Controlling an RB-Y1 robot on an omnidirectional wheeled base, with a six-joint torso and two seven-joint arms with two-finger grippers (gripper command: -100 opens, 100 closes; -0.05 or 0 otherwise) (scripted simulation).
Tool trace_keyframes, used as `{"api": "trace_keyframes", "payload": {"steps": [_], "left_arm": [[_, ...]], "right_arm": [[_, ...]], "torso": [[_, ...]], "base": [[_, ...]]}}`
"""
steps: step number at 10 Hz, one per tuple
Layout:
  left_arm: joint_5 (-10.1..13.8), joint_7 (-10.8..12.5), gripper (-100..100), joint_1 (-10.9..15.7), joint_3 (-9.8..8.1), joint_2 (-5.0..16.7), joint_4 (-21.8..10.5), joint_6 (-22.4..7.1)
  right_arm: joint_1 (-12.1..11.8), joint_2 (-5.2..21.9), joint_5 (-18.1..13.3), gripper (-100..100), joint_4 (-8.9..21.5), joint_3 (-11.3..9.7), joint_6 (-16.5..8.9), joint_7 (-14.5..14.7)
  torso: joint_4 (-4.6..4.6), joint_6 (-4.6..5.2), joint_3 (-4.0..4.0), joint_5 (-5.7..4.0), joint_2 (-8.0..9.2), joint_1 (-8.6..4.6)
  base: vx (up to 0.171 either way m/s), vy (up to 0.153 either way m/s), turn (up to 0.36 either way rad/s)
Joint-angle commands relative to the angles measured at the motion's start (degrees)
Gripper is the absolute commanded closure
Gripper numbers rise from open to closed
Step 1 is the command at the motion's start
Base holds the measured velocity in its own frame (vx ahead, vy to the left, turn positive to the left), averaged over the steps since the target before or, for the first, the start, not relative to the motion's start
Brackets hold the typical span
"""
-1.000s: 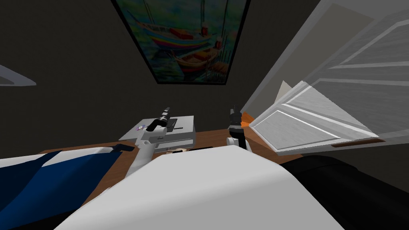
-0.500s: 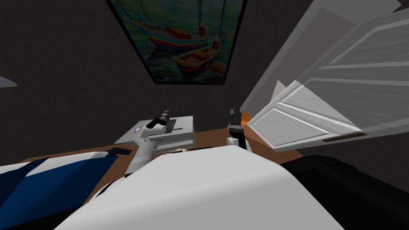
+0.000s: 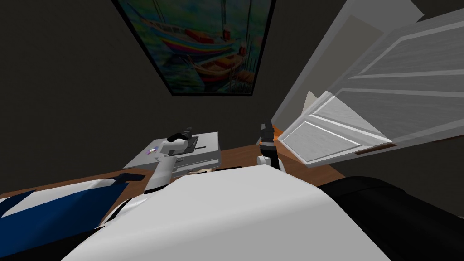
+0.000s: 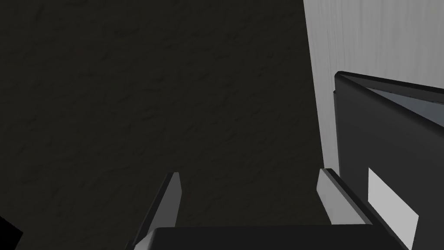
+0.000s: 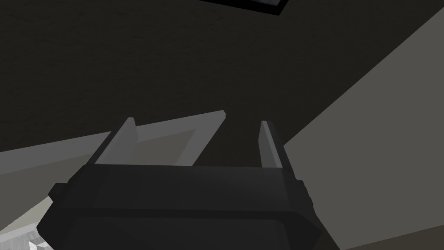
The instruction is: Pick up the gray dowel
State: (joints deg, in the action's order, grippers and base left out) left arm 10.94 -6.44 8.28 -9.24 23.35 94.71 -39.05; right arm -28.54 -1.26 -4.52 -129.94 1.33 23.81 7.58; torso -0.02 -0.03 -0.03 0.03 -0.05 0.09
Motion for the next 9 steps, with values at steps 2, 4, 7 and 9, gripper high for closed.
{"api": "trace_keyframes", "payload": {"steps": [2,4,7,9], "left_arm": [[1.11,0.66,-100,1.62,-0.84,0.57,-3.89,-4.49],[1.11,0.66,-100,1.62,-0.84,0.57,-4.01,-6.34],[2.31,1.63,-100,4.10,-1.92,1.02,-9.26,-11.30],[2.88,2.14,-100,5.23,-2.44,1.14,-11.52,-14.72]], "right_arm": [[0.00,0.00,0.00,0,0.00,0.00,0.00,0.00],[0.00,0.00,0.00,0,0.00,0.00,0.00,0.00],[0.00,0.00,0.00,0,0.00,0.00,0.00,0.00],[-0.01,0.00,0.00,0,0.00,0.00,0.00,0.00]], "torso": [[0.00,-0.02,0.00,0.00,0.01,-0.01],[0.00,-0.03,0.00,0.00,0.01,0.00],[0.00,-0.02,0.01,-0.01,0.01,-0.03],[0.00,-0.03,0.00,0.00,0.01,-0.02]], "base": [[0.001,0.026,-0.106],[0.002,0.019,-0.033],[0.003,0.022,-0.102],[0.001,0.026,-0.087]]}}
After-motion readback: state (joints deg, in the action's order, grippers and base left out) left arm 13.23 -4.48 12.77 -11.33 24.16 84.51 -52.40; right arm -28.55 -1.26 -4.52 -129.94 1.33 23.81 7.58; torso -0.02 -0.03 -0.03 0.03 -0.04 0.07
